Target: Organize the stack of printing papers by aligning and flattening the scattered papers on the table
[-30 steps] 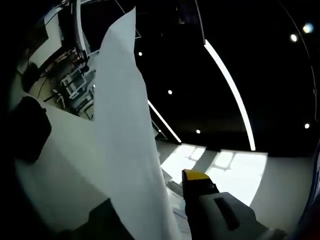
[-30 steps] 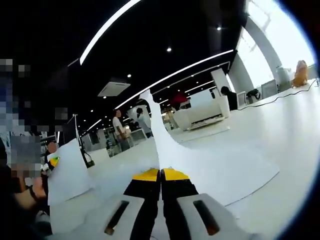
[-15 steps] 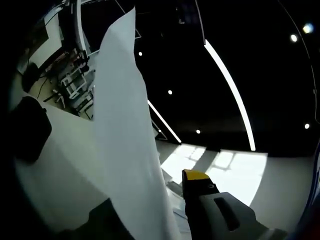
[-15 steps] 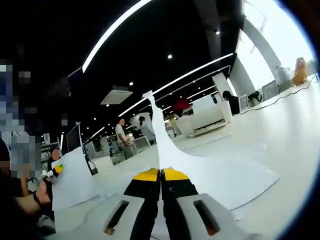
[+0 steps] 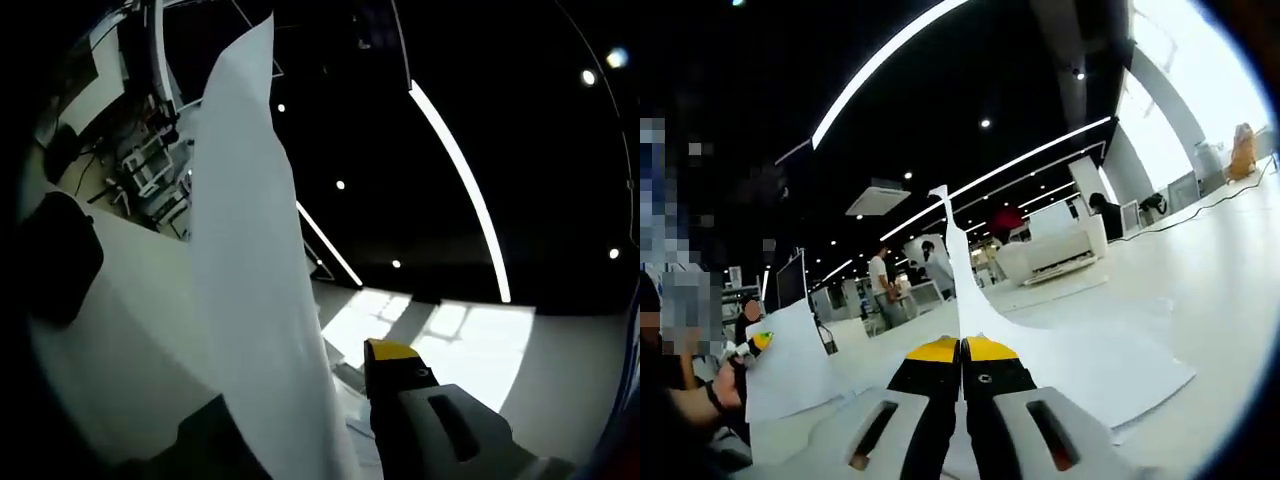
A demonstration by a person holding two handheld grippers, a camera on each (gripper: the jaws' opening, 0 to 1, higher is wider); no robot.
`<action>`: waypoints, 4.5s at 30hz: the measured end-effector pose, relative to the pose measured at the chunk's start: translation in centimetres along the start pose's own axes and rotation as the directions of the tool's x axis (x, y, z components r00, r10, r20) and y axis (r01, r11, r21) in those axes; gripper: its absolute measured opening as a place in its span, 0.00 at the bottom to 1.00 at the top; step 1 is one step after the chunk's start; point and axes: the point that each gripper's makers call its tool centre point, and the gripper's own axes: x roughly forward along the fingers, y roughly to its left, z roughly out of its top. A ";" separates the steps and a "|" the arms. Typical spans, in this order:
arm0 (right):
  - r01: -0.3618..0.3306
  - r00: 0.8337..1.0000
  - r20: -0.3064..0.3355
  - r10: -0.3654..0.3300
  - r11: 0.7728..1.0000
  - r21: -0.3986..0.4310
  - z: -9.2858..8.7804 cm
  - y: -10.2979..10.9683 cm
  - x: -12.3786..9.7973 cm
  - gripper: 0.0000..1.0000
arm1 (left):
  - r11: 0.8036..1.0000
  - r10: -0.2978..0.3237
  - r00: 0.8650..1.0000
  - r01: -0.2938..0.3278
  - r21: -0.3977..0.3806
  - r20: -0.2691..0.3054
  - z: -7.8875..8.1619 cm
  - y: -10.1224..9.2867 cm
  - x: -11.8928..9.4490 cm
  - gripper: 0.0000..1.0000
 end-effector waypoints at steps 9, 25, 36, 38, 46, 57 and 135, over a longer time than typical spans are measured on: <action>-0.016 0.999 0.031 0.016 1.000 0.007 0.7 0.4 -0.3 0.00 | 1.000 0.000 1.000 0.000 0.000 -0.001 0.0 0.0 0.0 0.20; -0.078 0.997 0.022 0.077 0.996 0.048 1.3 1.2 -0.2 0.00 | 1.000 -0.003 1.000 0.003 0.002 -0.002 -0.1 -0.1 0.0 0.20; -0.121 0.992 0.052 0.119 0.992 0.037 3.3 3.2 0.1 0.00 | 1.000 -0.004 1.000 0.004 0.002 -0.001 -0.2 -0.4 0.1 0.20; -0.128 0.990 0.057 0.126 0.991 0.034 3.6 3.5 0.0 0.00 | 1.000 -0.003 1.000 0.003 0.003 0.000 -0.2 -0.5 0.1 0.20; -0.141 0.988 0.066 0.140 0.990 0.017 4.7 4.1 0.0 0.00 | 1.000 -0.003 1.000 0.003 0.004 -0.002 -0.2 -0.6 0.1 0.20; -0.180 0.979 0.096 0.180 0.984 -0.009 6.9 6.1 -0.1 0.00 | 1.000 -0.003 1.000 0.003 0.002 -0.002 -0.1 -0.3 0.1 0.20; -0.570 0.822 0.032 0.569 0.819 0.062 9.2 20.6 -2.5 0.00 | 1.000 -0.004 1.000 0.004 -0.010 0.005 0.1 0.0 0.0 0.20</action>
